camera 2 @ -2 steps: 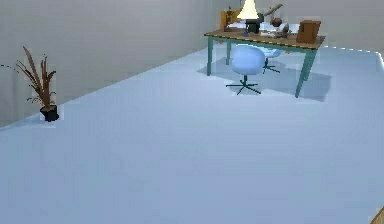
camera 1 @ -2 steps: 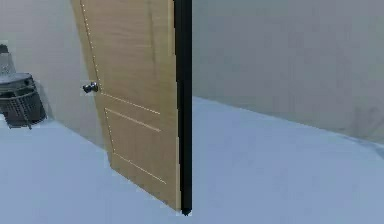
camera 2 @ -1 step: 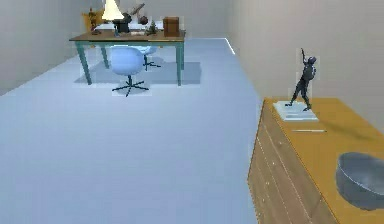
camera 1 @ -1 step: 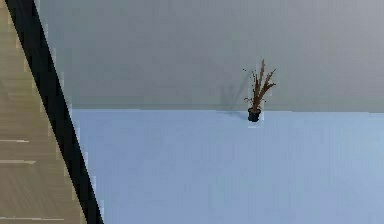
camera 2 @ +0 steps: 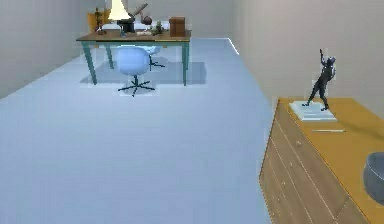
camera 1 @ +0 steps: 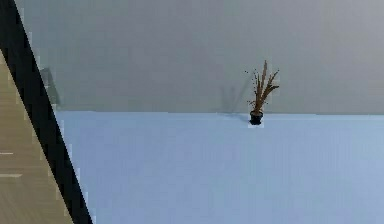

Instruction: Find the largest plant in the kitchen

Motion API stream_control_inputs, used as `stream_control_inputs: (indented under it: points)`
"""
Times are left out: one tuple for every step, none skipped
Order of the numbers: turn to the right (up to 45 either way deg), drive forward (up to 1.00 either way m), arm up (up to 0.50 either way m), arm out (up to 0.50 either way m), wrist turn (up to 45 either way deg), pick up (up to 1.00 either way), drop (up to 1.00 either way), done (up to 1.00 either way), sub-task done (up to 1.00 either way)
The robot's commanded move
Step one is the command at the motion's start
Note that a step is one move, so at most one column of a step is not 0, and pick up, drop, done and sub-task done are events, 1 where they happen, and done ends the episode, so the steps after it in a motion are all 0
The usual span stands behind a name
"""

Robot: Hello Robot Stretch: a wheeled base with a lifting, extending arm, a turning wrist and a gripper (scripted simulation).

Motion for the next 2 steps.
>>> stream_control_inputs:
  points:
    - [-33.0,0.0,0.0,0.0,0.0,0.0,0.0,0.0,0.0]
    - [0.0,0.2,0.0,0.0,0.0,0.0,0.0,0.0,0.0]
